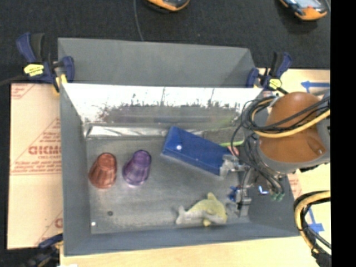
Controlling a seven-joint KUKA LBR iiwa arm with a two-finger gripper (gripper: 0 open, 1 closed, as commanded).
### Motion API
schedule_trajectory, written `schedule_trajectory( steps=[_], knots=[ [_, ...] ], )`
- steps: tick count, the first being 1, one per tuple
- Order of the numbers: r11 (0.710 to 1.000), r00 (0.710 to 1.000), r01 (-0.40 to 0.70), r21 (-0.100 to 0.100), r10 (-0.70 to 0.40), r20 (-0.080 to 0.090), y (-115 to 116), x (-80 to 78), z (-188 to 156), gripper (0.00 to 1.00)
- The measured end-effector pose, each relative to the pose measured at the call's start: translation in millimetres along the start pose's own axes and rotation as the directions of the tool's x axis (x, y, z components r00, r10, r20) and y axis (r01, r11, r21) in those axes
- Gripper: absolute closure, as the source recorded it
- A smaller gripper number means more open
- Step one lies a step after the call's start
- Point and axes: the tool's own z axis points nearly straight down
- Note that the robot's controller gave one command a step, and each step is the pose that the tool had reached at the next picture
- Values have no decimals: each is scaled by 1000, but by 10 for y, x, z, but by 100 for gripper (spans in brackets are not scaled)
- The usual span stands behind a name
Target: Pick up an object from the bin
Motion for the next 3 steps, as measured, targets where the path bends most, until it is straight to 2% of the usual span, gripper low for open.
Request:
schedule_trajectory(
  steps=[1, 2, 3],
  knots=[
    [1000, 1000, 3, 1, -3, 8, 2, -20, -39, 0],
    [998, 998, 66, 3, -66, 10, 361, 23, 302, 0],
    [998, 998, 64, 2, -64, 10, 349, 7, 501, 0]
  ],
)
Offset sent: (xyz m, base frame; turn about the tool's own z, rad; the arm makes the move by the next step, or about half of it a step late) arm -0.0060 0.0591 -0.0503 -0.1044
